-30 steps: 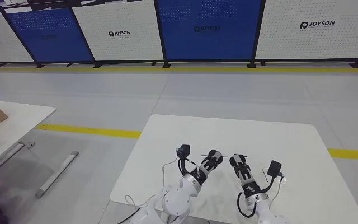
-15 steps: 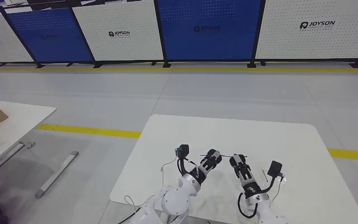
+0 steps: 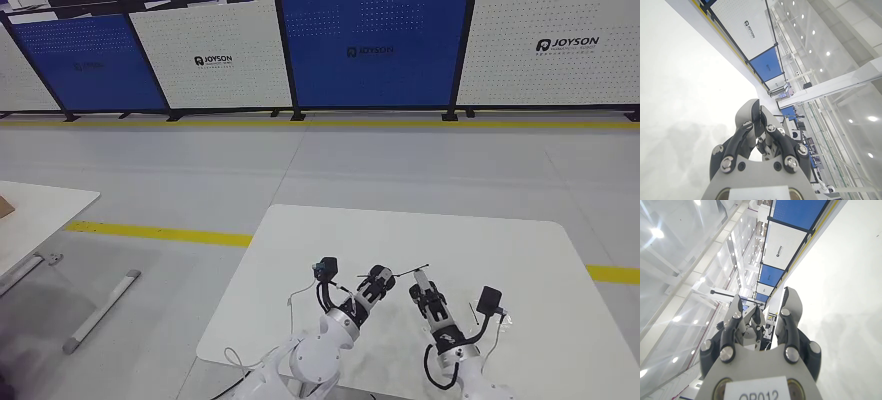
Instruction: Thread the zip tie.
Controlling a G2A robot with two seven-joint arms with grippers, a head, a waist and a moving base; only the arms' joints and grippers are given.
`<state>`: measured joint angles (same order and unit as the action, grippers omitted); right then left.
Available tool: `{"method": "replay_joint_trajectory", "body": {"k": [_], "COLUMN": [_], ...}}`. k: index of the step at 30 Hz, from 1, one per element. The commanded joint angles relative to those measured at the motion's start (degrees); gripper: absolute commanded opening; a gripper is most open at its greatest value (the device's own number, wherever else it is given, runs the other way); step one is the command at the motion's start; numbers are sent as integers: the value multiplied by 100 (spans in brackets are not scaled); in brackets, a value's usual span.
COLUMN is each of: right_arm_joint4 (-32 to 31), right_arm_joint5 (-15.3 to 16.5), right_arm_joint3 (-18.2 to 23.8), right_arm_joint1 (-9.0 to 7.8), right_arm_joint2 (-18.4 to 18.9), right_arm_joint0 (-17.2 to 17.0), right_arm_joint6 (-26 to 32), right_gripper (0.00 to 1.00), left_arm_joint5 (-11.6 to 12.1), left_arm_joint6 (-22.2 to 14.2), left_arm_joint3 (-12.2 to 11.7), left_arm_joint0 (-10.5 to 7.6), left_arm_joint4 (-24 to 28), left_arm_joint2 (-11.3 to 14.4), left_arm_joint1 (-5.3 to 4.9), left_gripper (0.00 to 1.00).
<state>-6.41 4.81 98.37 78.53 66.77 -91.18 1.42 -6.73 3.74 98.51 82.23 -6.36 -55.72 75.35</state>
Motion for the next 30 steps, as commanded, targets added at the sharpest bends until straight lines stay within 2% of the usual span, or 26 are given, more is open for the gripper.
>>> {"method": "replay_joint_trajectory", "body": {"k": [1, 6, 17, 30], "right_arm_joint4": [-24, -183, -215, -198], "right_arm_joint5": [-4, 3, 40, 30], "right_arm_joint3": [-7, 29, -18, 95], "right_arm_joint1": [0, -6, -5, -12], "right_arm_joint2": [1, -12, -40, 21], "right_arm_joint0": [2, 0, -34, -36], "right_arm_joint6": [-7, 10, 41, 62], "right_gripper": [40, 38, 37, 34], "left_arm_joint5": [-13, -57, -291, -214], "left_arm_joint6": [-3, -35, 260, -18], "left_arm_joint3": [-6, -13, -96, -27], "left_arm_joint0": [-2, -4, -54, 40], "left_arm_joint4": [-5, -33, -7, -460], "left_arm_joint2": [2, 6, -43, 55], "left_arm_joint1": [3, 9, 54, 31], "left_gripper": [0, 0, 0, 0]}}
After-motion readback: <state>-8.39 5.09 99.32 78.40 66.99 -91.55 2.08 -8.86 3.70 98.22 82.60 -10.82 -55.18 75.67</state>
